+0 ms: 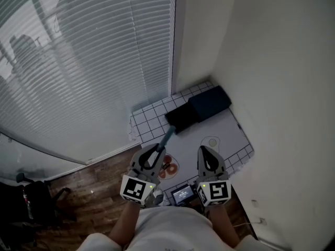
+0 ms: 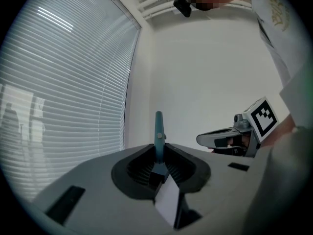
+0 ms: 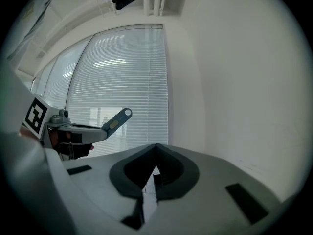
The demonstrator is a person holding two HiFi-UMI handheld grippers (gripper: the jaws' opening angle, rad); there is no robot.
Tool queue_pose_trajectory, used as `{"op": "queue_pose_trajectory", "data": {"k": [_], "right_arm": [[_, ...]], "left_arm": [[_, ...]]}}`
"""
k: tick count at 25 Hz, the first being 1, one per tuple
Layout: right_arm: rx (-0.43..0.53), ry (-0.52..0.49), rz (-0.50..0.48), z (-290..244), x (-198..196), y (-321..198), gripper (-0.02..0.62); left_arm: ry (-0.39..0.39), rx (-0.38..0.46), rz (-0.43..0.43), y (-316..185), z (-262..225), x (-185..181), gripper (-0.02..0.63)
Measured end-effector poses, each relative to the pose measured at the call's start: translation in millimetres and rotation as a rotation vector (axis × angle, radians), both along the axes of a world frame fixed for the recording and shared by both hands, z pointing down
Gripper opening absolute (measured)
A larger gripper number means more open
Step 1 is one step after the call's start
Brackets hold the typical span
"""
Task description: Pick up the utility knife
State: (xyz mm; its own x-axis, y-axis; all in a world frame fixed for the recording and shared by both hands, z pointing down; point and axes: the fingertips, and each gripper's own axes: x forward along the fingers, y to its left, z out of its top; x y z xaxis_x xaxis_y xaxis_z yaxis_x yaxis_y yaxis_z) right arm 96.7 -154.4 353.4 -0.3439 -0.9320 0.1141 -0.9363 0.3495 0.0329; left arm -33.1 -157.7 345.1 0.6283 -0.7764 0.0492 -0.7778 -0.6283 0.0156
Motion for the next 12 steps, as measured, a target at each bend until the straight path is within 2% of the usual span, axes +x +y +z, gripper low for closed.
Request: {"op": "queue_pose_trajectory", "data": {"k": [12], "right_arm": [[-0.01,0.004,-0.005,3.9,-4.4,-3.5,0.006]], "left_arm": [[0.003,-0.006,0.007,-5.0,-0.8,0.1,0.074]]}}
